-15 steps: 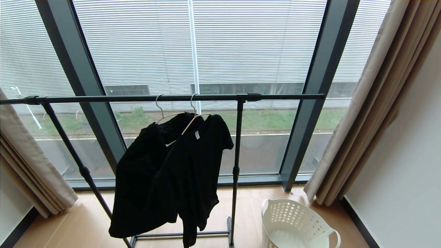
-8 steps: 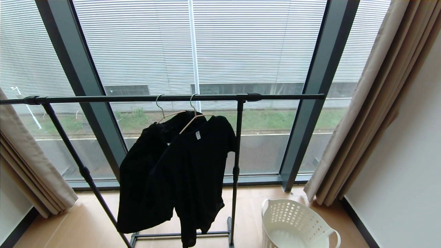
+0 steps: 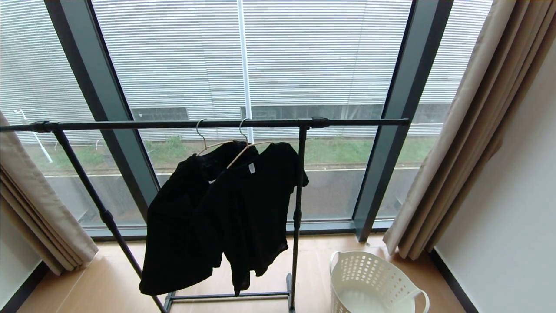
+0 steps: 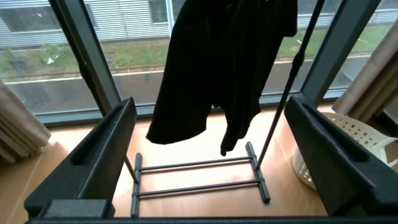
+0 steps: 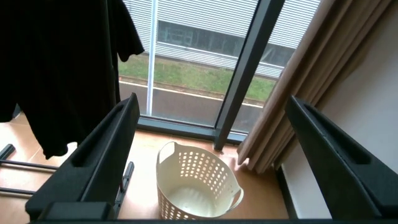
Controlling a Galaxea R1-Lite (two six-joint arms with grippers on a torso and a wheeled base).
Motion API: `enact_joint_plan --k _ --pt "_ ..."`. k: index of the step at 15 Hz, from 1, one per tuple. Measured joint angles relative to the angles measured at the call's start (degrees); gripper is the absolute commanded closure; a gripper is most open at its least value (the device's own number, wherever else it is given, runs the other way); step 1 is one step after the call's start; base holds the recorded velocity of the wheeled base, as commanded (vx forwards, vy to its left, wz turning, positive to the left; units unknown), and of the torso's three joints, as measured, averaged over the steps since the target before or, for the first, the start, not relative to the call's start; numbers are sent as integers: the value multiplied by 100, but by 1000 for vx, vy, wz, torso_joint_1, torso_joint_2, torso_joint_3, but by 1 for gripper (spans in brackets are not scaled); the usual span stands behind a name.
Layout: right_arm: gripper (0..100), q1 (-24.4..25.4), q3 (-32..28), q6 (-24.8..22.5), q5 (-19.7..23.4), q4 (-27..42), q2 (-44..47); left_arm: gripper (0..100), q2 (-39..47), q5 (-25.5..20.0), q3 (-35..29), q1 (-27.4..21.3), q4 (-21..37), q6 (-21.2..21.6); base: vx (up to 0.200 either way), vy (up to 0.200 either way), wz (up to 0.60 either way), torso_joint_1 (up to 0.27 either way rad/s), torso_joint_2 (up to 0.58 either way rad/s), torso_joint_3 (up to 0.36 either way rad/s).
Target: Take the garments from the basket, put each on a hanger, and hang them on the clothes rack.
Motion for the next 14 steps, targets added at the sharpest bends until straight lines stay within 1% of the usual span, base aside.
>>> enact_joint_plan --k 1,2,3,4,5,6,7,9,12,14 --pt "0 0 0 0 -4 -2 0 0 -88 10 90 -2 -173 82 0 0 0 0 0 0" --pt "0 -2 0 7 -12 0 0 0 -148 29 154 -11 -304 -38 0 0 0 0 0 0" --pt "0 0 0 22 -20 0 0 0 -182 27 187 -17 -310 -85 0 0 0 0 0 0" --pt "0 0 2 119 -30 0 0 0 -211 -1 199 -17 -329 -194 0 0 0 0 0 0" --pt "0 0 11 323 -26 0 0 0 -223 -1 201 -22 -329 -386 0 0 0 0 0 0" --pt "0 0 13 484 -34 -2 0 0 -232 2 201 -22 -329 -464 0 0 0 0 0 0" --pt "0 0 16 569 -69 0 2 0 -236 5 201 -22 -329 -478 0 0 0 0 0 0" --pt "0 0 22 569 -77 0 0 0 -239 5 201 -22 -329 -485 0 0 0 0 0 0" --pt "0 0 22 689 -154 -5 2 0 -239 5 201 -17 -329 -483 0 0 0 0 0 0" --pt "0 0 24 669 -156 -2 2 0 -239 7 201 -22 -329 -483 0 0 0 0 0 0"
